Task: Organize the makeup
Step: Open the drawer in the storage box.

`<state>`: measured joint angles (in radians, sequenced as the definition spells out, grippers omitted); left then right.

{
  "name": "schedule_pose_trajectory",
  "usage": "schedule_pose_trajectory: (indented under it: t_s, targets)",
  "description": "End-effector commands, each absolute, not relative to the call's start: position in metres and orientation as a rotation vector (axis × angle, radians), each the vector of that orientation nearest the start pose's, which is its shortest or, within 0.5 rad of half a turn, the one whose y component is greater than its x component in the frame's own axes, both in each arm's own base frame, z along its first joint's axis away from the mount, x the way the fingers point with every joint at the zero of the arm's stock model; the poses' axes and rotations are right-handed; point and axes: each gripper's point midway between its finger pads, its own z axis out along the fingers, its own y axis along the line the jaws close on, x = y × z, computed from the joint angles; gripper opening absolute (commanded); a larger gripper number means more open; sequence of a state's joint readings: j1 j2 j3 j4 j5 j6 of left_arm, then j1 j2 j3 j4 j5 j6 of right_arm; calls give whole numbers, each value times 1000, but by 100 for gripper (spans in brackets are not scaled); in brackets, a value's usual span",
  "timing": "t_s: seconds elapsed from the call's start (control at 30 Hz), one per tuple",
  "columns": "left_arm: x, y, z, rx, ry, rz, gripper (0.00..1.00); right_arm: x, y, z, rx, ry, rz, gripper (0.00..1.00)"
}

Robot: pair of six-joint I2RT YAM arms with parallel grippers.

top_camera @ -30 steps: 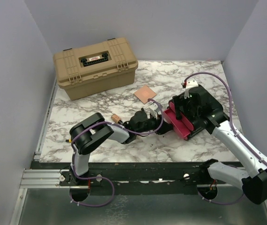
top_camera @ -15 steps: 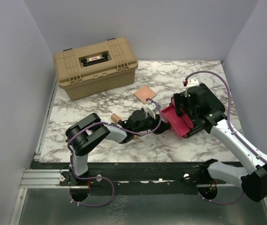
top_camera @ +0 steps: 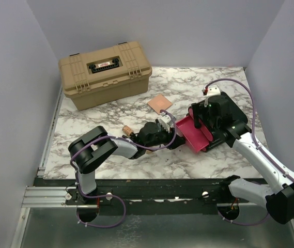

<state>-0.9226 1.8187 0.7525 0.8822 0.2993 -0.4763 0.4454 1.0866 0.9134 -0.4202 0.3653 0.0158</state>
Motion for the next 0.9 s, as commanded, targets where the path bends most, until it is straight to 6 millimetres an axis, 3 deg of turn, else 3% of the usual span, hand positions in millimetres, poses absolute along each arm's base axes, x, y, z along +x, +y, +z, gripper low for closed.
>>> schedule_pose_trajectory:
  t_s: [0.0, 0.27, 0.5, 0.87]
  targets:
    - [238, -417, 100, 660, 1831, -1196, 24, 303, 92, 179, -308, 2185, -44, 100]
    - [244, -412, 102, 630, 1835, -1174, 30, 303, 97, 179, -321, 2181, -8, 100]
    - [247, -416, 101, 612, 1843, -1186, 48, 305, 100, 182, -327, 2180, 4, 100]
    - [250, -414, 111, 595, 1823, -1179, 51, 306, 103, 186, -323, 2178, 19, 100]
